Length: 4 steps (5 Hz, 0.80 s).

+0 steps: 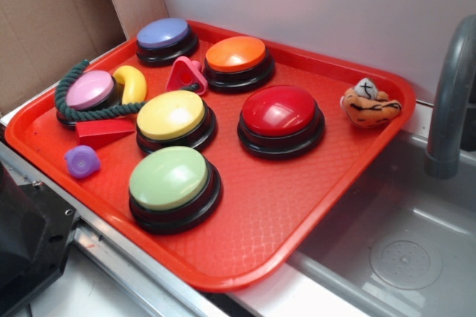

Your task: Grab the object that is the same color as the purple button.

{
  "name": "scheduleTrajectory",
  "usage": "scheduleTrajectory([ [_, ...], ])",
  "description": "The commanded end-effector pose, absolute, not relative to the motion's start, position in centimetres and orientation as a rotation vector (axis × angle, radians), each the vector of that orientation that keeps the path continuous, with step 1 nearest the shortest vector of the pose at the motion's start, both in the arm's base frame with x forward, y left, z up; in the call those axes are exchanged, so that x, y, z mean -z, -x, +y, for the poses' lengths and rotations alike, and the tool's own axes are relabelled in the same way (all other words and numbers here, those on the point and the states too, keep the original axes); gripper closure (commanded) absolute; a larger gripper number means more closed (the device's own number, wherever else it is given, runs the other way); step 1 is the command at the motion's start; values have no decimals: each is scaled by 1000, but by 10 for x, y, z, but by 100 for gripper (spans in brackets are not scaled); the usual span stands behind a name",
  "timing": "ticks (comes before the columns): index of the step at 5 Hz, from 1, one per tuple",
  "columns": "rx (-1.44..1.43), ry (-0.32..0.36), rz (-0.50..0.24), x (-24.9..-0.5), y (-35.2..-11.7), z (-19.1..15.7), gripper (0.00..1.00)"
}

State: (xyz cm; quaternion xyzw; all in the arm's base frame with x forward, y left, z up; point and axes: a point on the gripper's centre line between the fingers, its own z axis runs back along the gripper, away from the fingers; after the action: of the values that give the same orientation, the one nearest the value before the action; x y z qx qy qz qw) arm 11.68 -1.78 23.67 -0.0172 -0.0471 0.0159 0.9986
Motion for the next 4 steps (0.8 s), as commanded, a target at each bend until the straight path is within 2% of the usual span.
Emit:
scheduleTrajectory([
  [1,-32,35,-94,-237,-117,-18,0],
  [2,-58,-11,-108,-222,-124,-17,0],
  [3,-103,-27,-127,-202,-132,-12,0],
  [4,-115,-16,-120,-184,-139,-3,0],
])
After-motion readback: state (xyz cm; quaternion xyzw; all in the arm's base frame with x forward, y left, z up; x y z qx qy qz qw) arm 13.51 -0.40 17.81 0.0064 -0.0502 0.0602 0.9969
